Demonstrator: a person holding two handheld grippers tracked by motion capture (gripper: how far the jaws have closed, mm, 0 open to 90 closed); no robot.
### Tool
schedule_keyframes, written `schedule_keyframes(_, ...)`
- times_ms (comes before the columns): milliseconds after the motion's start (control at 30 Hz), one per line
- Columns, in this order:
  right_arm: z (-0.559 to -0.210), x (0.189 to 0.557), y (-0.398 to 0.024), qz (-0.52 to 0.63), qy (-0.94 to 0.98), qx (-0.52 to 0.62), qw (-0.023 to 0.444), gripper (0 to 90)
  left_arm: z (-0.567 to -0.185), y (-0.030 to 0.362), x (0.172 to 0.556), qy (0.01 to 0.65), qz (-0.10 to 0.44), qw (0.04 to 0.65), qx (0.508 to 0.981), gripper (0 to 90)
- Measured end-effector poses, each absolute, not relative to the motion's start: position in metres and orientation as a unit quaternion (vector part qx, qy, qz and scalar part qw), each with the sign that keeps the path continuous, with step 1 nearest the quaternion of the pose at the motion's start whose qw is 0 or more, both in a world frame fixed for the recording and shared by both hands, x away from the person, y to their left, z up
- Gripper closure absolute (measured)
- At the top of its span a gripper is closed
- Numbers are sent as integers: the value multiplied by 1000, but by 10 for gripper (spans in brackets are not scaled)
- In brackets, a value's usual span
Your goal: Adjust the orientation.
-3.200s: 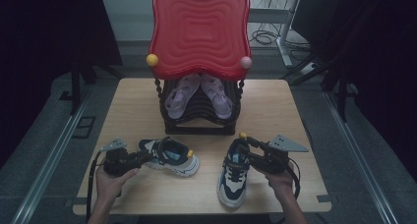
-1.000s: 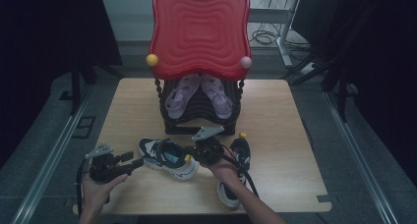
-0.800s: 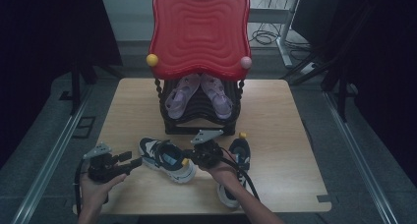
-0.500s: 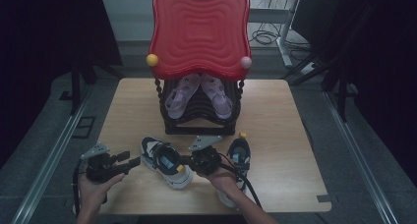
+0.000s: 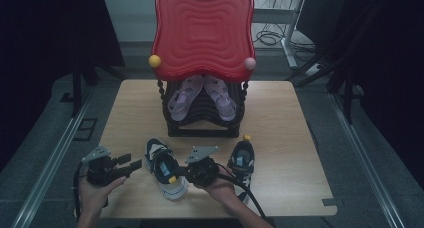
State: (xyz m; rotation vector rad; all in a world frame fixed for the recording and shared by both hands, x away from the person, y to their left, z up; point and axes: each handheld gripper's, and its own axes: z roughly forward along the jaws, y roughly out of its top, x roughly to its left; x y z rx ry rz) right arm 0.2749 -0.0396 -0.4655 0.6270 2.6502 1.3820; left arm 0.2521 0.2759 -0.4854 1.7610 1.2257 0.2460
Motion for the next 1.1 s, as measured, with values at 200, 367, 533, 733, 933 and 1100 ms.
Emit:
schedule_keyframes(200,-469,269,-35,461,863,203,31,891,-485,277,252,501,101,472,719,413)
schedule_keyframes(367,-471,263,-27,467,863,193,20,891,-486,278,252,502,101,472,718,413)
schedule_keyframes(533,-473,260,-19,473,862,181,10,890,-486,280,252,504,102,472,716,413)
schedule_keyframes(733,-476,256,-10,484,859,166,0,886,-486,282,252,506,102,472,715,413)
schedule_keyframes(933,-480,256,-1,495,855,156,-10,885,-487,284,252,508,102,471,714,413)
schedule_keyframes(1100,-482,257,7,498,854,150,-15,883,-486,287,251,510,105,473,711,412)
